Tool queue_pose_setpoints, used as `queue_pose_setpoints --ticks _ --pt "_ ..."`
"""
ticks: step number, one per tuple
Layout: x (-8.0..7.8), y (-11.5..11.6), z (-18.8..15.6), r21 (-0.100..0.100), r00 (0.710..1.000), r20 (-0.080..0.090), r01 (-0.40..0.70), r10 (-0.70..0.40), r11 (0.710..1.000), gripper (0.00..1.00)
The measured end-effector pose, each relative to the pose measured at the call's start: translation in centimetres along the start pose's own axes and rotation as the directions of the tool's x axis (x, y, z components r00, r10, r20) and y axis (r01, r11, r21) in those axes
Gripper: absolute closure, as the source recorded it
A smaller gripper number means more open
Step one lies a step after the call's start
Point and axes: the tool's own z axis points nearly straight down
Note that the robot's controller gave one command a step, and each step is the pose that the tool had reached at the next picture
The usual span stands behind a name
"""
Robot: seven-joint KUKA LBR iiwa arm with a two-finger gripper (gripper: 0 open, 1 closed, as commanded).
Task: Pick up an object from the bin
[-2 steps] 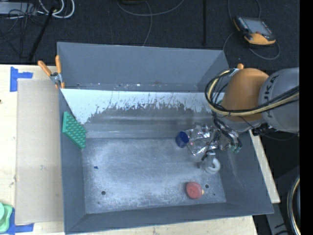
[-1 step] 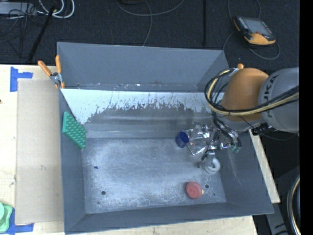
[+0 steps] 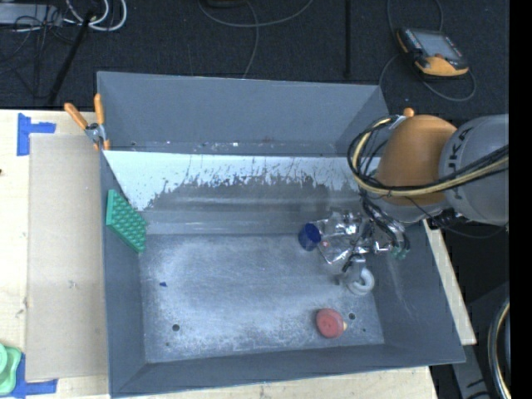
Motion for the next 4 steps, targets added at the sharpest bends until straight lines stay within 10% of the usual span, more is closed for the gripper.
queue_pose_setpoints --ticks 2,3,4 --pt "-0.1 0.1 0.0 0.000 1.000 0.001 0.003 -0.003 1.000 0.00" --pt "-0.1 0.1 -0.1 -0.001 1.000 0.003 0.003 -0.003 1.000 1.00" --pt "-0.2 0.1 -4.0 0.001 1.000 0.008 0.004 -0.004 1.000 1.00"
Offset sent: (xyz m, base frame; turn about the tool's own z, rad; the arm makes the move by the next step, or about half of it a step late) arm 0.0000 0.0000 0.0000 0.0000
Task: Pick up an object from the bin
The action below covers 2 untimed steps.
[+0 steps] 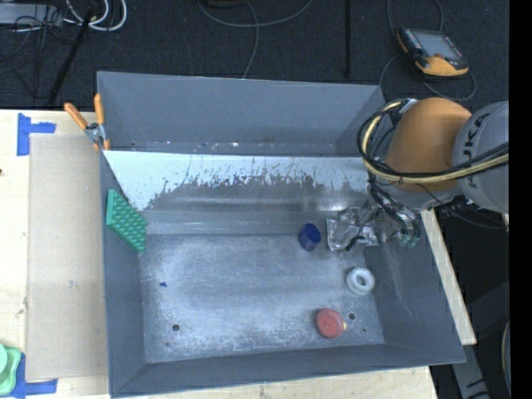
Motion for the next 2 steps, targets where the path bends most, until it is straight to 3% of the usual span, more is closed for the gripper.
queue_pose_setpoints --ticks 2 --pt "-0.17 0.00 -2.45 0.000 1.000 -0.003 0.001 -0.001 1.000 1.00"
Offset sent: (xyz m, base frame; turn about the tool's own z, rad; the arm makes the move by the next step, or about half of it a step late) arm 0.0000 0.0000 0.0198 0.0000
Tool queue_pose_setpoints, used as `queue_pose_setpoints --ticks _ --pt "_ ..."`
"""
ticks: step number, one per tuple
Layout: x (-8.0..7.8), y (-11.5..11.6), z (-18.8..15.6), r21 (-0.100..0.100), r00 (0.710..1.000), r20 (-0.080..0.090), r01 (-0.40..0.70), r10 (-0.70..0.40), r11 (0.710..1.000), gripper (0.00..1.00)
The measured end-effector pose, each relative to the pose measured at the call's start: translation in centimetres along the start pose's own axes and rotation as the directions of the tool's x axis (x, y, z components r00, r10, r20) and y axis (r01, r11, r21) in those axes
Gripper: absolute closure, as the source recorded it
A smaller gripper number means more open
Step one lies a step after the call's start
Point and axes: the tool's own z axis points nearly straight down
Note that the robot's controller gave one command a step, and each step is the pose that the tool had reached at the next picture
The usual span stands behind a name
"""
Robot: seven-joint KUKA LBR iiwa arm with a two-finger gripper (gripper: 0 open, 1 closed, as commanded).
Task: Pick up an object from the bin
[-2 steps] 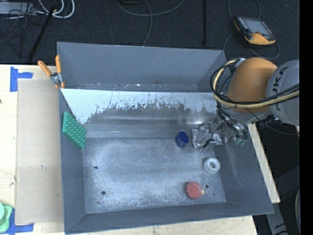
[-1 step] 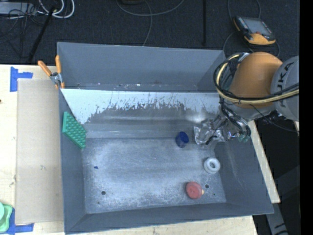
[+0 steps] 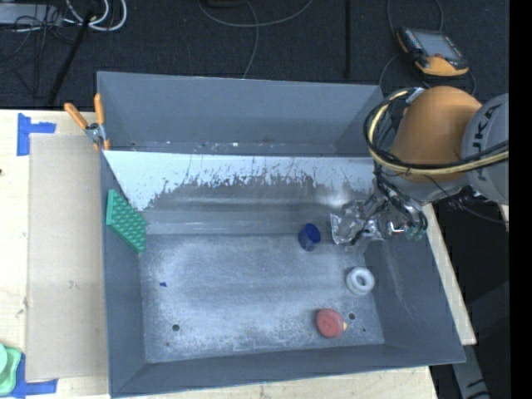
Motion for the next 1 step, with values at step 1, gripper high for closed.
queue_pose_setpoints --ticks 1 --pt "-0.20 -0.01 -5.07 0.001 1.000 0.005 0.000 0.000 1.000 1.00"
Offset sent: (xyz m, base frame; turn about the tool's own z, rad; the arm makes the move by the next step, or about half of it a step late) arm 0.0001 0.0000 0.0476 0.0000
